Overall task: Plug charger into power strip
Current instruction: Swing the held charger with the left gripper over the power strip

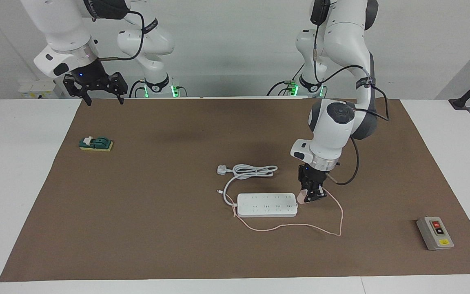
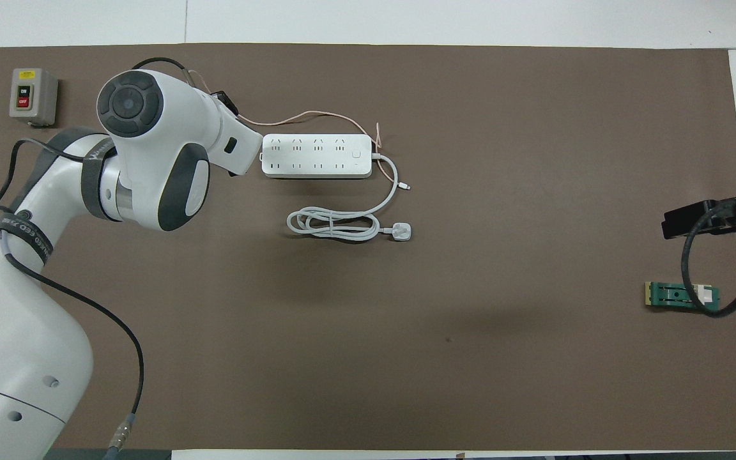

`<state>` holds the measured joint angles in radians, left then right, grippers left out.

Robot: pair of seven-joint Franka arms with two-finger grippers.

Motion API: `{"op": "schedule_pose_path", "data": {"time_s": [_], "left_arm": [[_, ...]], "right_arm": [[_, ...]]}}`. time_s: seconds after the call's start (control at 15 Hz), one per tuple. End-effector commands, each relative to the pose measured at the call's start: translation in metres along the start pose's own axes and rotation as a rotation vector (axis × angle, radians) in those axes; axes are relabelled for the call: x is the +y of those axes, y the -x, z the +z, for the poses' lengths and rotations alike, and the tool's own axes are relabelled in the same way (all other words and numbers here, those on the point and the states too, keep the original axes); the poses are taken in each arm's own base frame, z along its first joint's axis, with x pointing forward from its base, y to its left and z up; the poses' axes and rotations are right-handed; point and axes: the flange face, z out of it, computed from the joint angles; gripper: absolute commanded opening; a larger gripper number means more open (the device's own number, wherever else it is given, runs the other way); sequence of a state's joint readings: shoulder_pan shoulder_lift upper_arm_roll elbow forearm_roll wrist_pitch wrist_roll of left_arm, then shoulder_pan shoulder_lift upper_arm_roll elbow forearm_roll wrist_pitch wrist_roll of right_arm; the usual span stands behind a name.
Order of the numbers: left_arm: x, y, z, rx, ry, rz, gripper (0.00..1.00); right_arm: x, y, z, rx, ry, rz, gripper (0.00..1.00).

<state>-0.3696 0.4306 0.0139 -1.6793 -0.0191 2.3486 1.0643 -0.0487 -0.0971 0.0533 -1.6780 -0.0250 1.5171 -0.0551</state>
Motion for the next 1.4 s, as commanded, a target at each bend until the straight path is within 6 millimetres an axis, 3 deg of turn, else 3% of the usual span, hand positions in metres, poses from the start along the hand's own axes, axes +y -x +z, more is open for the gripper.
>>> {"op": "schedule_pose_path", "data": {"time_s": [0.0, 0.13, 0.47, 1.34], "left_arm": [[0.01, -0.009, 0.004, -0.005, -0.019, 0.037, 0.0], [0.015, -0.014, 0.015, -0.006, -0.011, 0.04, 0.0], [0.028, -0.021, 0.021, -0.015, 0.008, 0.051, 0.0], [0.039, -0.021, 0.027, -0.06, 0.019, 0.051, 0.0]], "right_arm": [[0.003, 0.007, 0.002, 0.001, -0.003, -0.003, 1.0], [0.003, 0.007, 0.002, 0.001, -0.006, -0.002, 1.0], [0.008, 0.007, 0.0, 0.009, -0.021, 0.022, 1.0], [0.01, 0.007, -0.001, 0.008, -0.021, 0.022, 1.0]]}}
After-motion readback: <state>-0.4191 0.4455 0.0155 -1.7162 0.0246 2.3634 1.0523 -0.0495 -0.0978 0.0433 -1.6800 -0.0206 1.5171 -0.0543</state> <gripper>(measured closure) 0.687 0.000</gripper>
